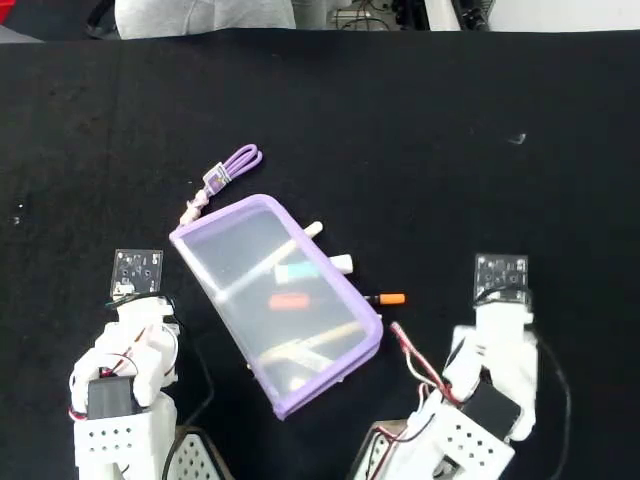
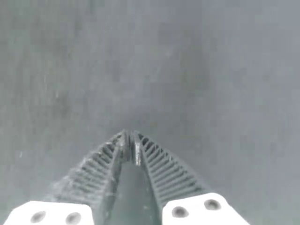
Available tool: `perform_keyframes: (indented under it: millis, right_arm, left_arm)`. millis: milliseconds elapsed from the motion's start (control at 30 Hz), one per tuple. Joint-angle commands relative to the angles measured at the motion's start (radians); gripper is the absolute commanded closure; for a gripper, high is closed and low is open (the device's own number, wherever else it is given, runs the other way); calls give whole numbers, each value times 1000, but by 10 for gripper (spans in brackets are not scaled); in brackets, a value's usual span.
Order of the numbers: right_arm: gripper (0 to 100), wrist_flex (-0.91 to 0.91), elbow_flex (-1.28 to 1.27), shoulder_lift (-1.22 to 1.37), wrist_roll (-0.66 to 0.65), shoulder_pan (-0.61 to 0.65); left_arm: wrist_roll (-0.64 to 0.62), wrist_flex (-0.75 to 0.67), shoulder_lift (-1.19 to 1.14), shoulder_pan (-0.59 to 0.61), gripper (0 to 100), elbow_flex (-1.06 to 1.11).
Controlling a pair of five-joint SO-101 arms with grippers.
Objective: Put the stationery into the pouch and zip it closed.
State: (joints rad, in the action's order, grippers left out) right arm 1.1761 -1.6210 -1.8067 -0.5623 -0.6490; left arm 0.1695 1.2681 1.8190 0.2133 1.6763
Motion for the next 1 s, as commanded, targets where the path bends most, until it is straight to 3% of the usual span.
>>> perform_keyframes:
  millis: [0,67,200,400,600,800,967]
  right_arm:
    - [983,-86,219,-94,80,68]
    - [962,-100,355,-88,157,140]
    - [826,-100,650,31,313,327]
    - [835,-54,1067,562,446,557]
    - [835,226,1561,1113,611,827]
    - [835,272,1802,1446,658,862]
    - [838,362,1725,1570,635,876]
  left_arm:
    - [8,5,3,-12,970,24]
    - [8,5,3,-10,970,24]
    - [8,5,3,-13,970,24]
    - [8,5,3,-10,970,24]
    - [8,5,3,-12,970,24]
    - [8,5,3,-10,970,24]
    - [8,5,3,-10,970,24]
